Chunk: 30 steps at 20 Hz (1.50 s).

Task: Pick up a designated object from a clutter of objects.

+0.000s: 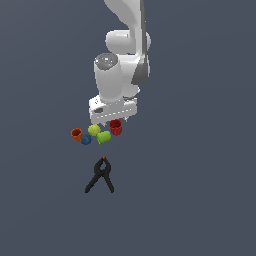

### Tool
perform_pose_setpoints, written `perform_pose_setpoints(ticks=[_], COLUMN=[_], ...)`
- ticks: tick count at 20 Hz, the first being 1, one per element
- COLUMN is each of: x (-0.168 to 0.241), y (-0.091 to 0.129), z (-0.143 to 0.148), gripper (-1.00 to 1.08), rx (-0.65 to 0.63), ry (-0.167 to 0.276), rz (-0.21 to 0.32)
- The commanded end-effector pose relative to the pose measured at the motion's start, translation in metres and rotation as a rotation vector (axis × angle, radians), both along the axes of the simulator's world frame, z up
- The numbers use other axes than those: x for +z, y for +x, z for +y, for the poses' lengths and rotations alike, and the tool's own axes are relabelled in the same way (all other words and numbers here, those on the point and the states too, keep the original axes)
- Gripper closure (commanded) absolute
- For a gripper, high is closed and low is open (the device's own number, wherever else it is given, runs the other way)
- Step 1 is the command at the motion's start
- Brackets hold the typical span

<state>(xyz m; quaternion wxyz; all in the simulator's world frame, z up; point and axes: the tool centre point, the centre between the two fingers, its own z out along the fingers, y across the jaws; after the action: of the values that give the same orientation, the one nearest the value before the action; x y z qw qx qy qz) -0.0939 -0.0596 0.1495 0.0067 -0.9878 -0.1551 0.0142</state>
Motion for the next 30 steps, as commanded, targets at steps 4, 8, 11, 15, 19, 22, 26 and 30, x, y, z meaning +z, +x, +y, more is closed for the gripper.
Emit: perform_pose_setpoints(ticks=[4,8,11,15,19,22,26,30], x=[-0.027,-0.040,-0.046,-0.051,-0.052,-0.053,-0.062,-0.076], y=[-0.027,-0.042,-0.050,-0.056,-0.057,-0.057,-0.058,-0.058], z=[-0.005,-0.007,-0.007,-0.008,-0.008,-0.008,-0.008,-0.008], gripper=[-0.92,-0.92,-0.92,-0.92,-0.92,-0.92,-0.92,-0.92], rx=[0.091,0.137,0.162,0.181,0.182,0.182,0.182,0.183], ry=[-0.002,-0.003,-0.005,-0.006,-0.006,-0.006,-0.006,-0.007], rz=[-0.016,-0.023,-0.027,-0.030,-0.030,-0.030,-0.030,-0.030])
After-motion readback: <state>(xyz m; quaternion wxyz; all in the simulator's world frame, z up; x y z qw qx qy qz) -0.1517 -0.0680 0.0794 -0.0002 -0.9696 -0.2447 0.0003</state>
